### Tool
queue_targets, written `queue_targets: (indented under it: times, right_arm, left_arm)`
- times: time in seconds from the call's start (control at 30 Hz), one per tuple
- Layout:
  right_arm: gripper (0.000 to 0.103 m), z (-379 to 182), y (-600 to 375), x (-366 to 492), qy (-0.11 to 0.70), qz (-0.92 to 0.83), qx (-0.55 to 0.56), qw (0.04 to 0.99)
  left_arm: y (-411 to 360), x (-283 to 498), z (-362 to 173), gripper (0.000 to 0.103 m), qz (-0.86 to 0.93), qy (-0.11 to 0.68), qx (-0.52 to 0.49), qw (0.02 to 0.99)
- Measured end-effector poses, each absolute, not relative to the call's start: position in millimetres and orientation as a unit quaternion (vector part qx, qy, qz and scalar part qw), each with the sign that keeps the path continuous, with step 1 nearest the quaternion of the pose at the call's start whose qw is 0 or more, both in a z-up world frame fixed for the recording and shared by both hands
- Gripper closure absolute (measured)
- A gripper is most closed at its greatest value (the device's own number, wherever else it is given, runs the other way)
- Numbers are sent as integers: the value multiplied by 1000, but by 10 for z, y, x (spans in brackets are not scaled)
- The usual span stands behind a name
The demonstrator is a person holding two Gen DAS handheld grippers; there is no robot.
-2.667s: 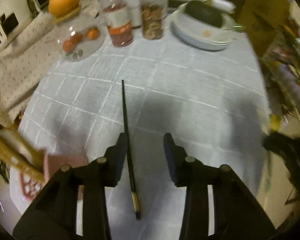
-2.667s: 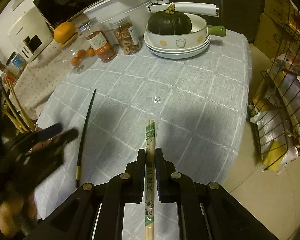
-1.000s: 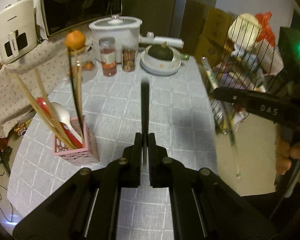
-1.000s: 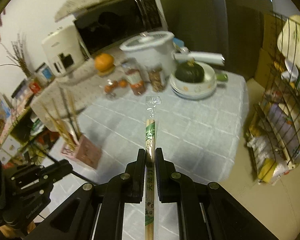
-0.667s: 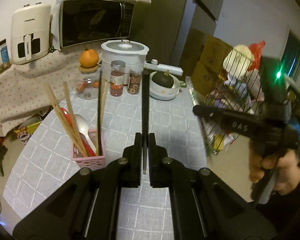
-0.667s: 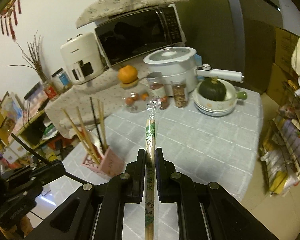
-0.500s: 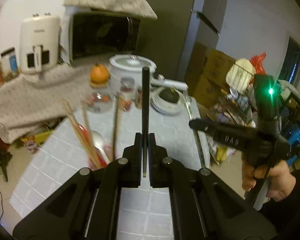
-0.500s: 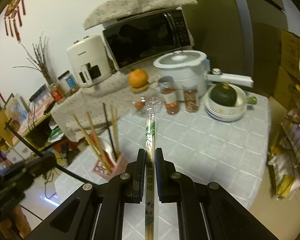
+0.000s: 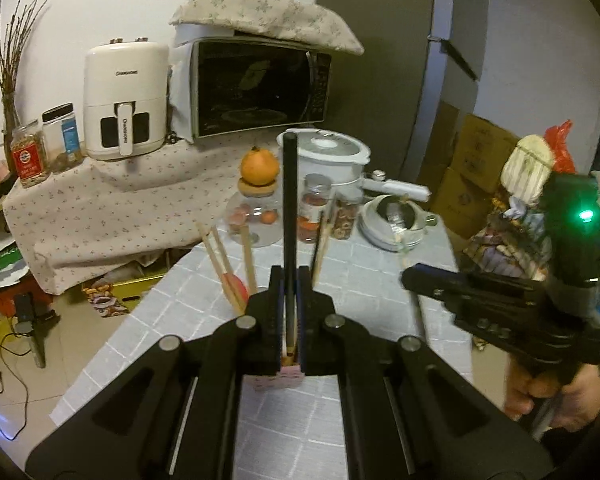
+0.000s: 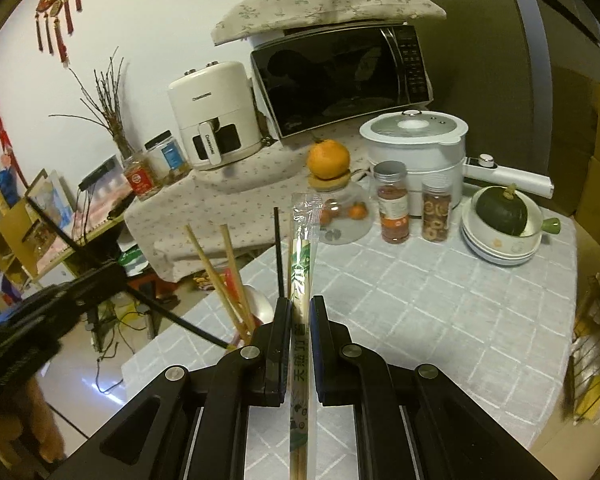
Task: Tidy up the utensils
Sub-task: 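Carry the black chopstick over the pink basket, lower it in, open the left gripper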
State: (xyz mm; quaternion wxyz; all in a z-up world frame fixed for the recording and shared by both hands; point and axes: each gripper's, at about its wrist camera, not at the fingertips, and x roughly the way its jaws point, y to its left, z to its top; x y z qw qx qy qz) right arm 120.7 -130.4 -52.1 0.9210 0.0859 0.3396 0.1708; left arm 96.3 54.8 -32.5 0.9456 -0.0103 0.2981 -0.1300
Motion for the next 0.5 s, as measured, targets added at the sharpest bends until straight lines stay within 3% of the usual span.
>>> queue_targets:
  times: [0.5]
  right_arm:
    - [93, -552, -1322, 1209, 327, 165, 93, 926]
  left_arm:
    - [567, 1372, -719, 97, -110, 375, -32, 920]
